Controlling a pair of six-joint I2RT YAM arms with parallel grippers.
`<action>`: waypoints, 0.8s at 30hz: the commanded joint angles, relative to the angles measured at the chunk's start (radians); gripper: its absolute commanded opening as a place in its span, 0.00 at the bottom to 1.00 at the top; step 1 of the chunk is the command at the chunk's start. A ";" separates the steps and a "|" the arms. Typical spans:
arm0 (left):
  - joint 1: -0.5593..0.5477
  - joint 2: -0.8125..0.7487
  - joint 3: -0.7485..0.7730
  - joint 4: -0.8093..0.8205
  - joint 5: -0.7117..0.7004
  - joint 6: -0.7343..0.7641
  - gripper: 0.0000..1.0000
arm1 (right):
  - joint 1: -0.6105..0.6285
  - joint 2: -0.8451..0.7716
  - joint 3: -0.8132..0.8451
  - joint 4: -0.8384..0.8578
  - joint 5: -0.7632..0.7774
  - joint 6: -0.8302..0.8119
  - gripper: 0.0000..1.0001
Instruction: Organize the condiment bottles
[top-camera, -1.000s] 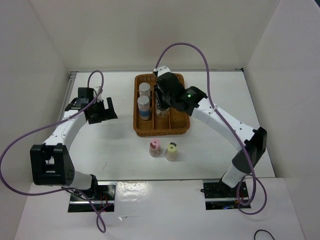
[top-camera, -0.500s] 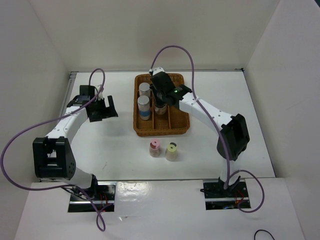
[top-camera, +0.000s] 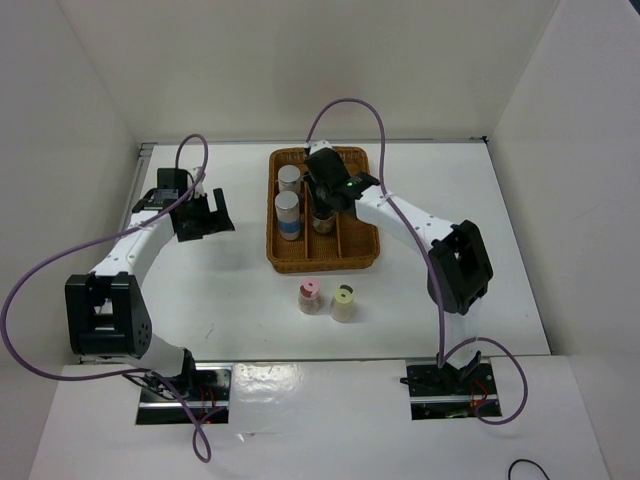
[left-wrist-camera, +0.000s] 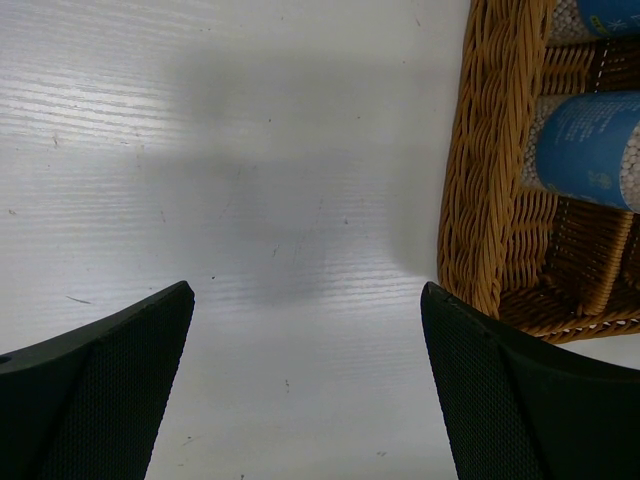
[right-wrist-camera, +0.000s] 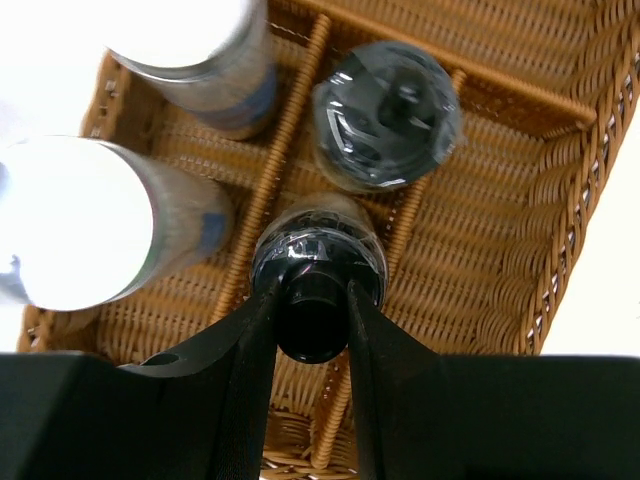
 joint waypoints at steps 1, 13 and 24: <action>0.006 0.005 0.033 0.010 0.018 0.001 1.00 | -0.018 -0.017 -0.013 0.105 -0.008 0.017 0.10; -0.005 -0.147 0.042 -0.032 0.122 0.033 1.00 | -0.027 0.036 -0.013 0.085 -0.027 0.057 0.51; -0.124 -0.408 -0.040 0.034 0.248 -0.031 1.00 | -0.027 -0.172 -0.099 0.044 0.088 0.158 0.99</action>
